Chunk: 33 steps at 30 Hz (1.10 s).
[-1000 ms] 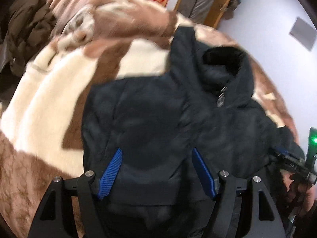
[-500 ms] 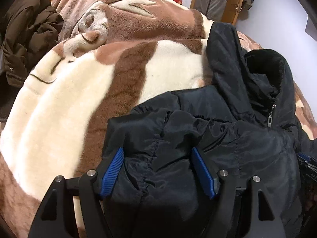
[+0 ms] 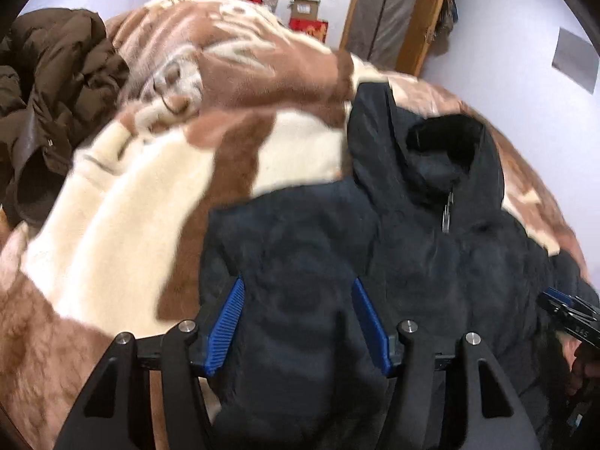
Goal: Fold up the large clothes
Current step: 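Carry the sleeve with the left gripper across the jacket body, then open, then grasp the other sleeve cuff with the right gripper and lift it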
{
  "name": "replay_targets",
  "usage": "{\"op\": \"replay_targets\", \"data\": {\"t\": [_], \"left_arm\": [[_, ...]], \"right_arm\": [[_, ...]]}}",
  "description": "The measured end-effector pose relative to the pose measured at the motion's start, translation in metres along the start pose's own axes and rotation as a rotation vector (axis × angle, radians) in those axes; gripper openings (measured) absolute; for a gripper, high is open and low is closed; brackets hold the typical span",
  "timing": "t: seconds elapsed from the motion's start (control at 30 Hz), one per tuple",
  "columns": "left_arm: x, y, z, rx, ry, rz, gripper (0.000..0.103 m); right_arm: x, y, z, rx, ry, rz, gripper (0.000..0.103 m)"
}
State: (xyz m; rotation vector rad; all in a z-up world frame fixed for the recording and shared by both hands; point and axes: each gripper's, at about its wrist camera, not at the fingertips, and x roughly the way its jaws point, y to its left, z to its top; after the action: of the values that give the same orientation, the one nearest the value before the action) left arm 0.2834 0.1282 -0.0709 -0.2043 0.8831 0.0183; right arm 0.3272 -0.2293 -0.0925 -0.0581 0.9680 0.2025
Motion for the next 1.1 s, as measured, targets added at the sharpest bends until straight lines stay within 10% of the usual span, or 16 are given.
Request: {"op": "replay_targets", "data": {"t": [0.3, 0.67, 1.1], "left_arm": [[0.03, -0.005, -0.011, 0.006, 0.121, 0.069, 0.064], [-0.109, -0.051, -0.063, 0.034, 0.009, -0.037, 0.063], [-0.161, -0.117, -0.118, 0.126, 0.037, -0.116, 0.063]], "right_arm": [[0.006, -0.006, 0.001, 0.019, 0.07, -0.017, 0.049], [-0.136, -0.043, -0.089, 0.168, -0.089, -0.013, 0.051], [-0.194, -0.105, -0.155, 0.33, -0.095, -0.05, 0.051]]}}
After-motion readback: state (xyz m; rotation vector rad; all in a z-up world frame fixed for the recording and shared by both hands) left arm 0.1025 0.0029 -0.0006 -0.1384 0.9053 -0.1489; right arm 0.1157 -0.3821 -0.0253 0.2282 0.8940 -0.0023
